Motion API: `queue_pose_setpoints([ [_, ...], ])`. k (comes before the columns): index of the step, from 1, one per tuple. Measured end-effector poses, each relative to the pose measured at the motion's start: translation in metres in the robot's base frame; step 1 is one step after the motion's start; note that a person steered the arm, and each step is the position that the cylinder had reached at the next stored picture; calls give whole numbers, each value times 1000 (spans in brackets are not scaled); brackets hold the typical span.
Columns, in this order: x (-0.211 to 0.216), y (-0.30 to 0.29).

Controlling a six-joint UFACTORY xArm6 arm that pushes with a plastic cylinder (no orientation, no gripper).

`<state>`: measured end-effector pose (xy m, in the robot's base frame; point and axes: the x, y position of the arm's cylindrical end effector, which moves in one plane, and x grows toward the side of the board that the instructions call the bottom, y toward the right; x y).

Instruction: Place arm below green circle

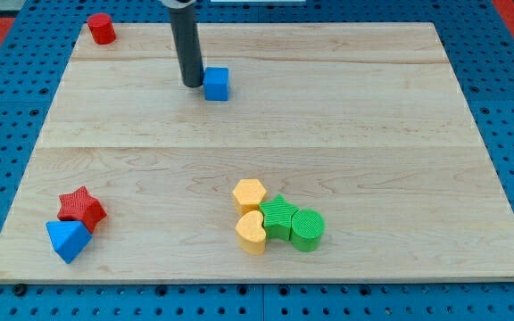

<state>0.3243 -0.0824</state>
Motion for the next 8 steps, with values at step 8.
queue_pose_setpoints([
  [8, 174, 220],
])
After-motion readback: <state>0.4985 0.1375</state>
